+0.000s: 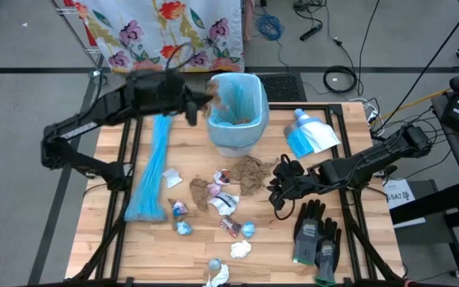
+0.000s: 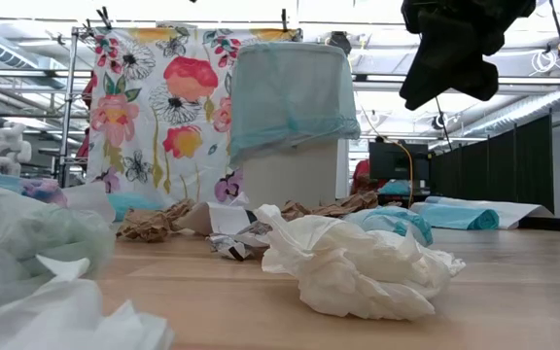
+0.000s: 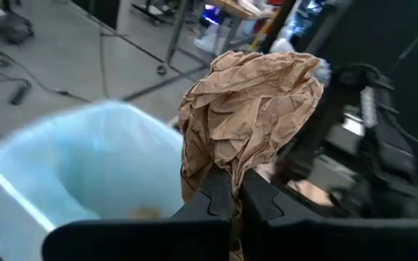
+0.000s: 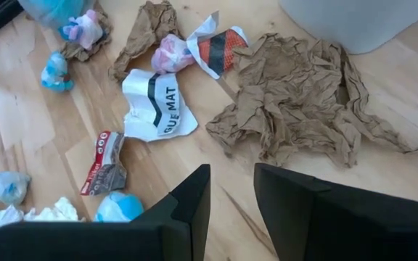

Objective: Place trash/remove bag and relplace
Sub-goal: Put the brown paper into the blue trash bag inside the white trash bin

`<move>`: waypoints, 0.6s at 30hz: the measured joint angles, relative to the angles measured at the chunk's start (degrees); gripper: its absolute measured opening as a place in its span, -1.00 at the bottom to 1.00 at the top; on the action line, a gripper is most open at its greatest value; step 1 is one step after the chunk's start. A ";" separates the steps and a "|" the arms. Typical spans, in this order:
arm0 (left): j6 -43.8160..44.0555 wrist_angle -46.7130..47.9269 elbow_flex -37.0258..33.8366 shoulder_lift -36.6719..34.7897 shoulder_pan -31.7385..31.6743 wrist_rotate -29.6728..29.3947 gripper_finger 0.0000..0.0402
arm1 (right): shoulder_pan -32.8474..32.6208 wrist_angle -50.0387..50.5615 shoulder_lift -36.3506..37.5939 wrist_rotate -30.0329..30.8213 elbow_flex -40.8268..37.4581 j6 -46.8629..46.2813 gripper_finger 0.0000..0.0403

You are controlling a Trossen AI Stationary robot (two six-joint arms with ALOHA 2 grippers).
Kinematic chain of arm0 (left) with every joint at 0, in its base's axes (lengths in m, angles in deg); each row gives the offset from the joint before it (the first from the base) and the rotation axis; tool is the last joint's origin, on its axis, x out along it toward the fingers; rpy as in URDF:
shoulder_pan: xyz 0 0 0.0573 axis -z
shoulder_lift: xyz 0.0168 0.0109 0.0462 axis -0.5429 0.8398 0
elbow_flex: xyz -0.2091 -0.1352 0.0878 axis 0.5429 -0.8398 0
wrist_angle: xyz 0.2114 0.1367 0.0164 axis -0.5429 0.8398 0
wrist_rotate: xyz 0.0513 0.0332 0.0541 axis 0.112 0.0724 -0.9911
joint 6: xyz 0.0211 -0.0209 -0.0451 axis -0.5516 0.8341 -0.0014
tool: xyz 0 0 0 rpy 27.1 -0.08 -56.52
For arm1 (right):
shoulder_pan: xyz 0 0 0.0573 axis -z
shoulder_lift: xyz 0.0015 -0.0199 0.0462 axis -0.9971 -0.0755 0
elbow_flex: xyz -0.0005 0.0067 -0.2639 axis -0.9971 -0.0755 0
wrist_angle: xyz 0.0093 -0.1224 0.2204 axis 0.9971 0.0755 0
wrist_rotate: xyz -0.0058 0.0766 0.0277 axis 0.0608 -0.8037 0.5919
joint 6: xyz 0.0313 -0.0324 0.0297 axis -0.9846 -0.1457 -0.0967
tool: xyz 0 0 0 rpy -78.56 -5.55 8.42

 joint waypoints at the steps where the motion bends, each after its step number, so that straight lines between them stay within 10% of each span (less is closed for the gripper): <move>1: -0.42 0.67 1.92 1.70 -1.05 0.12 -0.99 | 0.00 -0.01 0.00 0.02 0.00 -0.21 -0.50; 18: -10.55 2.75 11.99 17.61 -12.01 15.47 -0.22 | 0.00 0.01 0.00 0.63 0.00 -9.36 -0.50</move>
